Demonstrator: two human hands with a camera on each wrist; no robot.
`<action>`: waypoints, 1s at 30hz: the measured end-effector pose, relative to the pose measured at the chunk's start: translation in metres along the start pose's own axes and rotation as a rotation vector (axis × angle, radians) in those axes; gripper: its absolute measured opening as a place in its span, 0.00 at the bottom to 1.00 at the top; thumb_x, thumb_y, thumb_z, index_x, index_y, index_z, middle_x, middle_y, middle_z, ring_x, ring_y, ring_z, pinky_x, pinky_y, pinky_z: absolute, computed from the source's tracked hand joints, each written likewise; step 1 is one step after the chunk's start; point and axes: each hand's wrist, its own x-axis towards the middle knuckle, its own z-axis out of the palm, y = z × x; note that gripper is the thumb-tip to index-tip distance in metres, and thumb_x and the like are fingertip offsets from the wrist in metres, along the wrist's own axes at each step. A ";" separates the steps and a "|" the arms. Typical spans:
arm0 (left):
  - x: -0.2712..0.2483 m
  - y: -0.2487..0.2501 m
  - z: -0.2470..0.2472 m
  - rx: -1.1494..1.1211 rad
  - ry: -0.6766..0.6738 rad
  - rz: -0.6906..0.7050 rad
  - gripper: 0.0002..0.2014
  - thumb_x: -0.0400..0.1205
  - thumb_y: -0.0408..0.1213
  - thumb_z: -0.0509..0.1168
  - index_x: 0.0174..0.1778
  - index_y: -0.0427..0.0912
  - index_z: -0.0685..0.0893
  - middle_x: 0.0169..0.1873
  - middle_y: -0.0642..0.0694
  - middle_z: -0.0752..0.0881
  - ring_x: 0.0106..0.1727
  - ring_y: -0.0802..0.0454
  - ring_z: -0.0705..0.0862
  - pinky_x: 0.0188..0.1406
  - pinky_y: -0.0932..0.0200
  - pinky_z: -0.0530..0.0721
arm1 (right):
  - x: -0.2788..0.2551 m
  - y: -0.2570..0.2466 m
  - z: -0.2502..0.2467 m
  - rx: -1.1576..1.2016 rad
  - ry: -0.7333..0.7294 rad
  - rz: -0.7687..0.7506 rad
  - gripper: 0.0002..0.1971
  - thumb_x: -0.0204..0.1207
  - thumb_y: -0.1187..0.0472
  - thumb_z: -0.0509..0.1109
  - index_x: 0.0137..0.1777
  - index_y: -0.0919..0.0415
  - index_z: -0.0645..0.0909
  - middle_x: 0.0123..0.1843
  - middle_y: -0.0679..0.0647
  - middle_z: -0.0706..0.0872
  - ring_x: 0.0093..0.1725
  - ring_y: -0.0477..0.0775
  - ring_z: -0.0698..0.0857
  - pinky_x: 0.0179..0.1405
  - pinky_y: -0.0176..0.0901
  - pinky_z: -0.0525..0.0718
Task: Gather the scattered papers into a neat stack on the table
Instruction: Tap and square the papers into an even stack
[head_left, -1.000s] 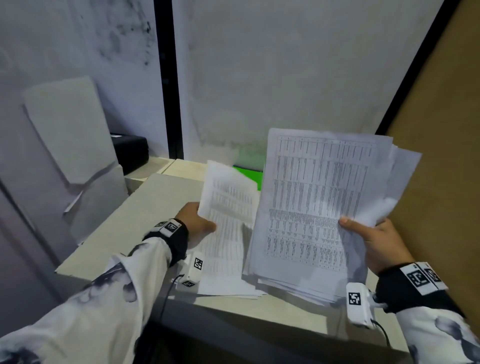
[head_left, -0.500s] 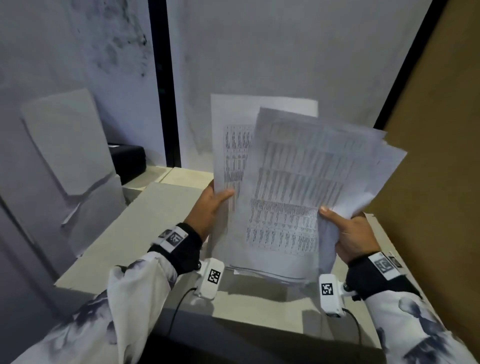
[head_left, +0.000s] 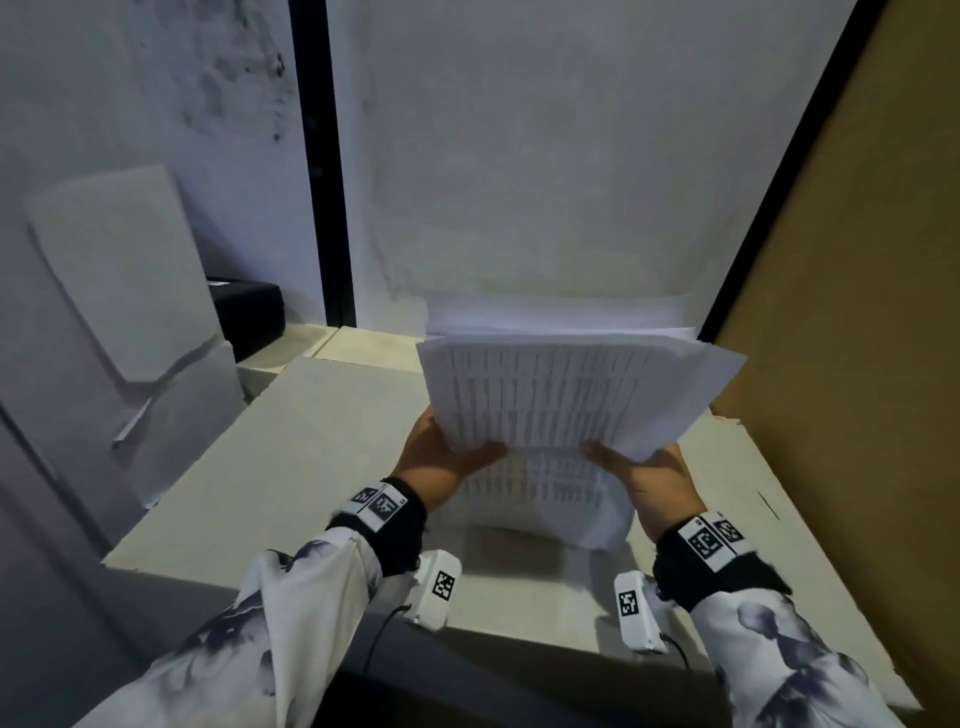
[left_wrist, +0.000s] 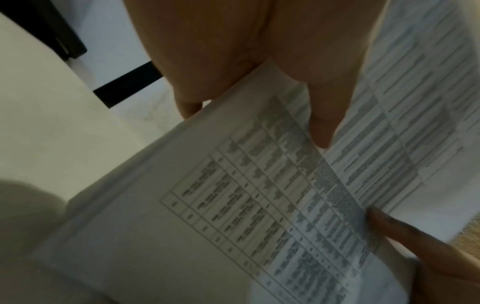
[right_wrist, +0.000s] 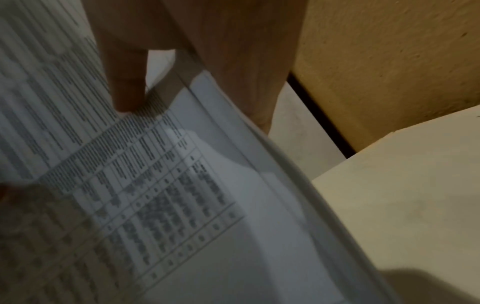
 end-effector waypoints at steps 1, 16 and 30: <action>0.000 0.001 0.004 -0.008 0.004 0.006 0.30 0.70 0.39 0.83 0.66 0.50 0.80 0.58 0.54 0.89 0.59 0.57 0.87 0.57 0.50 0.90 | 0.000 0.000 0.002 -0.007 -0.004 0.001 0.30 0.65 0.67 0.87 0.68 0.57 0.85 0.61 0.53 0.95 0.59 0.56 0.93 0.58 0.53 0.91; 0.020 0.029 0.000 -0.031 0.130 0.132 0.18 0.83 0.35 0.70 0.67 0.46 0.76 0.61 0.50 0.87 0.62 0.54 0.88 0.65 0.42 0.89 | 0.008 -0.022 0.005 0.009 0.075 -0.083 0.17 0.79 0.68 0.77 0.67 0.67 0.86 0.59 0.59 0.95 0.58 0.57 0.95 0.58 0.46 0.93; 0.010 0.016 -0.006 -0.068 0.146 0.077 0.26 0.78 0.35 0.76 0.68 0.52 0.72 0.60 0.58 0.83 0.61 0.65 0.82 0.58 0.56 0.84 | 0.008 -0.034 0.015 0.090 -0.017 -0.035 0.41 0.50 0.33 0.88 0.59 0.58 0.88 0.52 0.58 0.96 0.54 0.62 0.95 0.49 0.55 0.94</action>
